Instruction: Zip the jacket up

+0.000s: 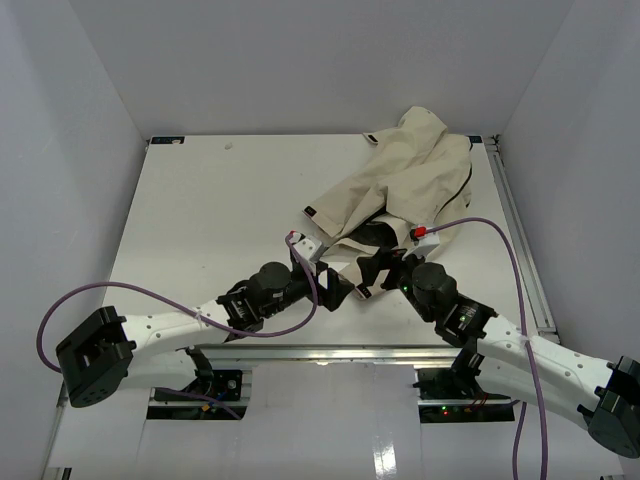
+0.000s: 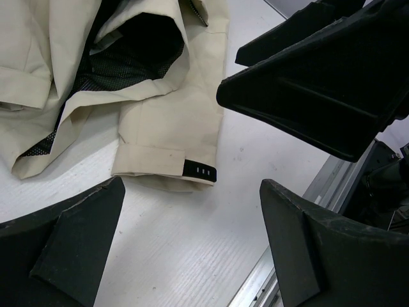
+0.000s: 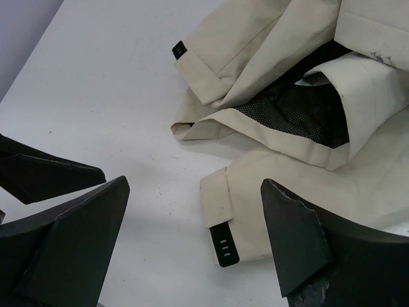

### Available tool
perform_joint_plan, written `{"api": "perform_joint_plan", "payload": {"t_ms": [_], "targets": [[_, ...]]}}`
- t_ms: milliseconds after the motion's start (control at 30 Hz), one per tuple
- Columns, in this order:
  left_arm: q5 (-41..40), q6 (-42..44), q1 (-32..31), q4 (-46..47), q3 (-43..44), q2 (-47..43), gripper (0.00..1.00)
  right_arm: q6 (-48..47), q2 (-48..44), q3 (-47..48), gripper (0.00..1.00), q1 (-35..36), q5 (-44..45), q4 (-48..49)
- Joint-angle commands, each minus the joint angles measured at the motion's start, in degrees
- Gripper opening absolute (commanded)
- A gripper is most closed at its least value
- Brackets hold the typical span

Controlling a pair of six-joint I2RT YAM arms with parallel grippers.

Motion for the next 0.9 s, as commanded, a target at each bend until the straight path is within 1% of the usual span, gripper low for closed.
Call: {"api": "perform_joint_plan", "payload": {"t_ms": [0,133,200,300,367,433,533,600,667,733,867], "targets": [[-1.3,-0.9,0.0,0.1,-0.1,-1.8,0.98,1.1,0.0,0.5,0.9,0.1,2.8,1.6],[-1.3,-0.6,0.0,-2.8,1.7,-1.5,0.98,2.0,0.2,1.1,0.9,0.2,3.6,0.3],[-5.6,-1.7,0.0,-5.5,3.9,-0.5,0.98,2.9,-0.3,1.1,0.9,0.2,4.6,-0.1],[-12.6,-3.6,0.3,-15.0,12.4,3.0,0.97,2.8,-1.6,-0.2,0.9,0.1,5.0,0.8],[-15.3,-3.2,0.9,-18.2,16.2,4.5,0.96,2.5,-2.5,-1.0,0.9,0.1,6.3,1.0],[-16.6,-3.2,2.5,-19.5,19.3,5.5,0.96,2.3,-3.0,-1.6,0.9,0.1,7.3,0.8],[-15.5,-3.6,7.2,-19.2,24.3,8.6,0.96,1.9,-4.2,-2.2,0.9,0.1,8.4,0.8],[-11.8,-3.9,9.6,-19.3,26.6,11.1,0.96,1.4,-5.4,-2.5,0.9,0.1,8.7,0.8],[-10.0,-4.2,12.9,-20.1,30.2,15.6,0.96,1.1,-6.6,-2.7,0.9,0.1,9.3,0.6],[-8.8,-3.8,14.9,-20.2,32.9,19.7,0.96,0.9,-8.4,-3.3,0.9,0.1,10.0,0.8],[-1.6,1.9,16.6,-16.8,38.0,28.0,0.96,0.5,-10.8,-4.4,0.9,0.0,10.6,1.5]]}}
